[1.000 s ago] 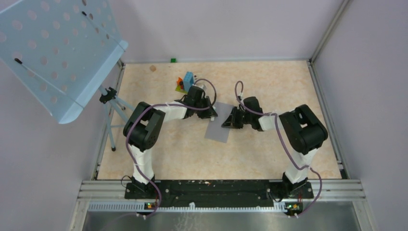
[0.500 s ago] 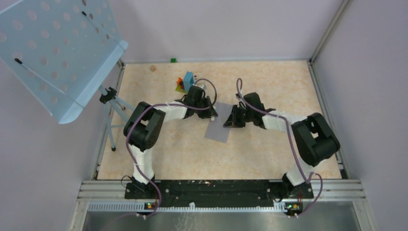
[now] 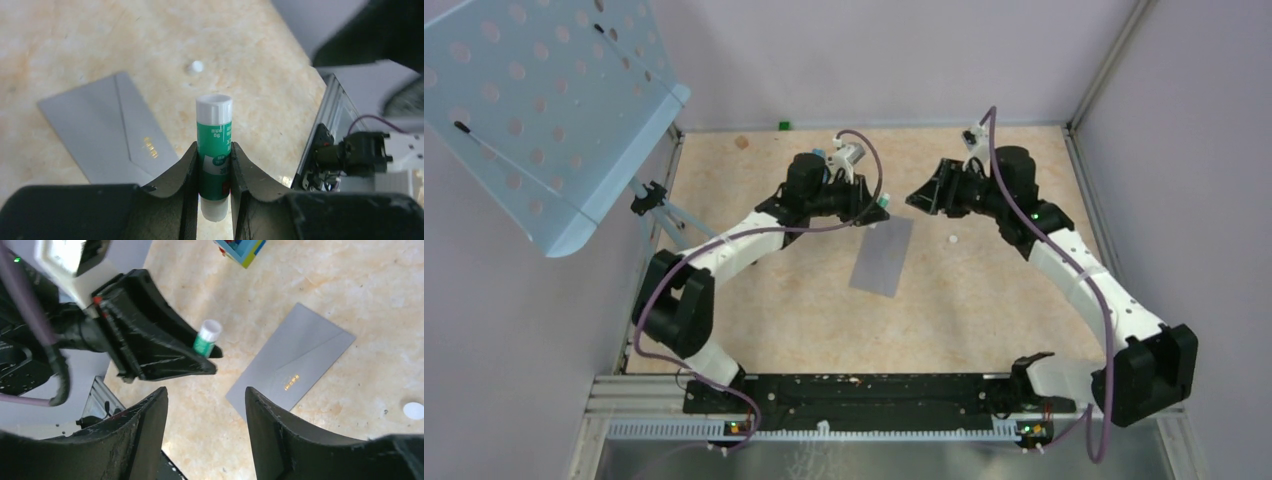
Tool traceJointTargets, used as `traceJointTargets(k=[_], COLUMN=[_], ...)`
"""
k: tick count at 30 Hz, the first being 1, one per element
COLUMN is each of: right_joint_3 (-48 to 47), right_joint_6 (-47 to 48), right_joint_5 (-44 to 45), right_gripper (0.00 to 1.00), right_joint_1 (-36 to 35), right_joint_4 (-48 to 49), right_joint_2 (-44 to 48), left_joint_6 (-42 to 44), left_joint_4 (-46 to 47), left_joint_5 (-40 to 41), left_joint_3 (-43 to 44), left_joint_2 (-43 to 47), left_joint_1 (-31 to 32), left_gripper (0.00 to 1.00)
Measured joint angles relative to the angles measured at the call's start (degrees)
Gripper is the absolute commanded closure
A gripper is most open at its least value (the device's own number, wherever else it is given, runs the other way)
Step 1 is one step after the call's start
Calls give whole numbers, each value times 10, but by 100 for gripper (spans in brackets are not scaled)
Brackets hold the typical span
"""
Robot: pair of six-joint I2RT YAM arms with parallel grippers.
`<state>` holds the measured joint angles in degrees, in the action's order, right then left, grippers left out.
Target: Place the letter into the envelope and seal it
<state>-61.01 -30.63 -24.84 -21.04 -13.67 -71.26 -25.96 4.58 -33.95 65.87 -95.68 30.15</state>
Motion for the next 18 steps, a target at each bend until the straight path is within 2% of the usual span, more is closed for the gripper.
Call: traceJointTargets(k=[7,11,18], right_joint_3=[-52,-70,-74], right_joint_6=[16,39,103], right_joint_5=[0,-13,-87], right_gripper=[41,42,46], right_joint_1=[-8,-36,-56], right_joint_4=[-63,-73,-91], right_joint_2=[46,64,87], left_joint_6=[102,128,125], left_joint_4=[50,50,44], left_joint_5=[-125,-205,-315], left_joint_3=[-64,-66,-66], left_joint_2=[130,138,142], left_joint_1=[3,4,4], left_gripper=[100,100,100])
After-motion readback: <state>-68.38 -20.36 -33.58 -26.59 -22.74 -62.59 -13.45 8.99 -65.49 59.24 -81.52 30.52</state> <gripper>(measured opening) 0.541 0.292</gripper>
